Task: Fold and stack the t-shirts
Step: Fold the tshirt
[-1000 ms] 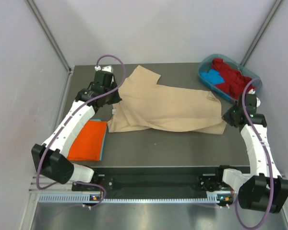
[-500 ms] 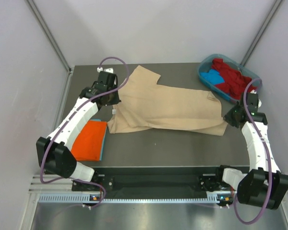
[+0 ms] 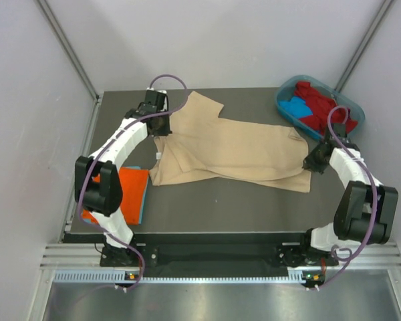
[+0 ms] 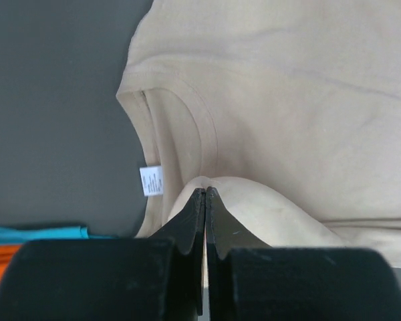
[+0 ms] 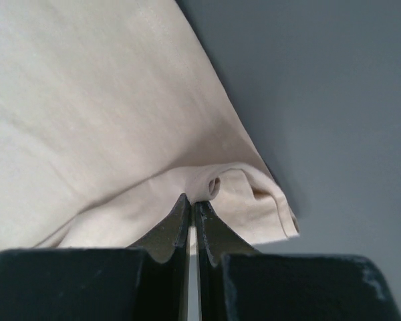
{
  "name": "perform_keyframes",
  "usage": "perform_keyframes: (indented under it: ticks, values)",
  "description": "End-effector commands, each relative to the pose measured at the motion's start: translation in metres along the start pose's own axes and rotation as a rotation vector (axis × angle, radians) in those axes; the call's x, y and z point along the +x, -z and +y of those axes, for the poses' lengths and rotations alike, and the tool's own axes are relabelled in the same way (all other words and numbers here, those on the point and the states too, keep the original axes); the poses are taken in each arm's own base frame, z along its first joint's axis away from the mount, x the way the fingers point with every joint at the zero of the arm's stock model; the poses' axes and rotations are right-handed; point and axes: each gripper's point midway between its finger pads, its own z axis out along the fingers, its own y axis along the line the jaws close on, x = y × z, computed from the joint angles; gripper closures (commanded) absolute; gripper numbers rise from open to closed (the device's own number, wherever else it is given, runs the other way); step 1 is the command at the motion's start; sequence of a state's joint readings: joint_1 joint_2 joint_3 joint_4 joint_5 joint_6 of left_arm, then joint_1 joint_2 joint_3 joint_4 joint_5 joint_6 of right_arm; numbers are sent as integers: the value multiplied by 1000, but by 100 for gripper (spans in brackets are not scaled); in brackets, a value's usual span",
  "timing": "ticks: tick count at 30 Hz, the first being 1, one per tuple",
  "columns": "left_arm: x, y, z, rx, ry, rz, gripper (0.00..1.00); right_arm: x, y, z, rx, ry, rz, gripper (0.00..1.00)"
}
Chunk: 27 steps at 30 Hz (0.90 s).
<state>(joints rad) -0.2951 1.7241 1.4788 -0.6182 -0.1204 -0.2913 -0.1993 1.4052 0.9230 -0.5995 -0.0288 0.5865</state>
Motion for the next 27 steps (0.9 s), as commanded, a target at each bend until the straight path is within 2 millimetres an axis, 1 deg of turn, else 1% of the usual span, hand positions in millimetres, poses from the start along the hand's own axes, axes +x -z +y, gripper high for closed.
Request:
perform_keyframes:
  ticks: [1, 2, 3, 4, 5, 6, 10, 11, 12, 14, 15, 17, 19, 20, 21, 22, 23, 25, 26, 27]
  values:
    - [-37, -9, -21, 113, -35, -92, 100, -33, -3, 20, -61, 4, -71, 100]
    - [-40, -13, -24, 125, -47, -104, 100, -31, -8, 21, -59, 5, -57, 100]
    - [-40, -23, -25, 126, -53, -95, 100, -32, -9, 20, -56, 2, -56, 100]
    - [-41, -28, -26, 127, -54, -93, 100, -32, -11, 20, -55, 3, -56, 100]
    - [-42, -33, -24, 116, -53, -91, 100, -31, -14, 17, -45, 2, -54, 100]
    - [-42, -43, -25, 105, -49, -74, 100, -32, -15, 18, -46, 2, -58, 100]
    - [-47, -64, -16, 42, -27, -50, 100, -34, -19, 13, -20, 4, -65, 100]
    - [-45, -71, -15, 33, -28, -38, 100, -36, -21, 11, -9, 6, -66, 100]
    - [-55, -70, -14, 22, -26, -58, 100, -37, -22, 10, -5, 1, -67, 100]
    - [-60, -73, -14, 15, -27, -66, 100, -39, -24, 11, -5, 3, -67, 100]
    - [-68, -71, -17, 27, -28, -84, 100, -40, -25, 12, -7, 0, -70, 100]
    - [-77, -70, -20, 35, -32, -104, 100, -41, -29, 14, -13, 1, -63, 100]
    - [-80, -70, -20, 31, -35, -106, 100, -41, -31, 15, -11, 1, -58, 100]
    - [-80, -73, -19, 26, -40, -100, 100, -43, -32, 15, -8, 0, -60, 100]
    - [-85, -73, -20, 24, -43, -111, 100, -43, -33, 14, -4, 4, -59, 100]
    - [-86, -74, -18, 13, -47, -112, 100, -43, -34, 14, -1, 2, -57, 100]
    - [-84, -79, -17, 8, -59, -106, 100, -44, -35, 13, 2, -4, -57, 100]
    - [-89, -81, -20, 16, -65, -116, 100, -41, -37, 12, 8, -6, -46, 100]
    - [-87, -86, -20, 18, -71, -108, 100, -42, -38, 12, 9, -10, -47, 100]
    - [-89, -87, -21, 20, -71, -110, 100, -41, -40, 11, 13, -12, -40, 100]
